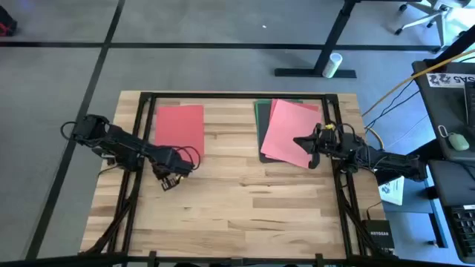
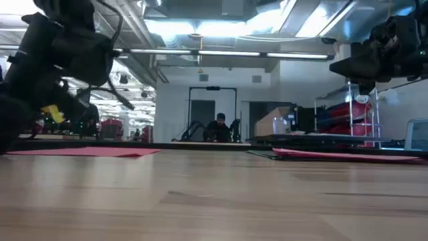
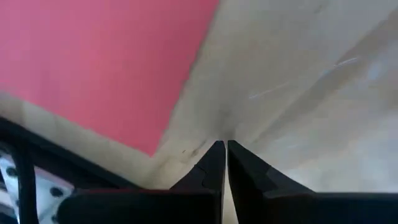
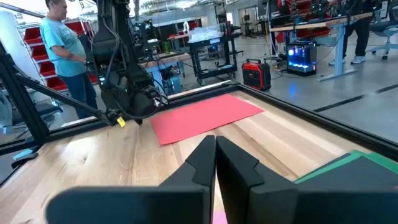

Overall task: Organize paper
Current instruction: Put the red paper on the top left of the table

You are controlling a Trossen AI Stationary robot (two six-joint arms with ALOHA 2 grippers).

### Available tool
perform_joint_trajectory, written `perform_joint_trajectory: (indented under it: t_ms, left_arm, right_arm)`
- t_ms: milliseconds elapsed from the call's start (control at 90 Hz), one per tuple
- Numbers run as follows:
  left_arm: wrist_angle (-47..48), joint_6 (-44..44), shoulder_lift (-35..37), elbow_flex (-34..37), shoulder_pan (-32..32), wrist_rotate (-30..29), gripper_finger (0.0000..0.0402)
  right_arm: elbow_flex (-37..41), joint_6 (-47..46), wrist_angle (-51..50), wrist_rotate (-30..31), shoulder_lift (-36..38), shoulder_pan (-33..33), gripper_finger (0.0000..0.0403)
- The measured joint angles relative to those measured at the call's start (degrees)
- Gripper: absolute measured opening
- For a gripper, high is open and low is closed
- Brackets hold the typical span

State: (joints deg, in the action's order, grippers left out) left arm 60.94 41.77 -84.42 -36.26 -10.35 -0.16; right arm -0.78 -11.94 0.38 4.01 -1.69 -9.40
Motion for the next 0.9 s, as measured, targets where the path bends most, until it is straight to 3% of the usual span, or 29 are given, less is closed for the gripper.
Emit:
perform_joint_trajectory:
  t_ms: [333, 900]
  left_arm:
    - [0.27, 2.32, 0.06, 0.21, 1.33, -0.64, 0.0000]
    - [1.41, 2.48, 0.06, 0.29, 9.76, -8.89, 0.0000]
  right_arm:
    - [0.00, 0.00, 0.00, 0.00, 0.01, 0.01, 0.0001]
    - [0.00, 0.00, -0.02, 0.00, 0.00, 0.01, 0.0001]
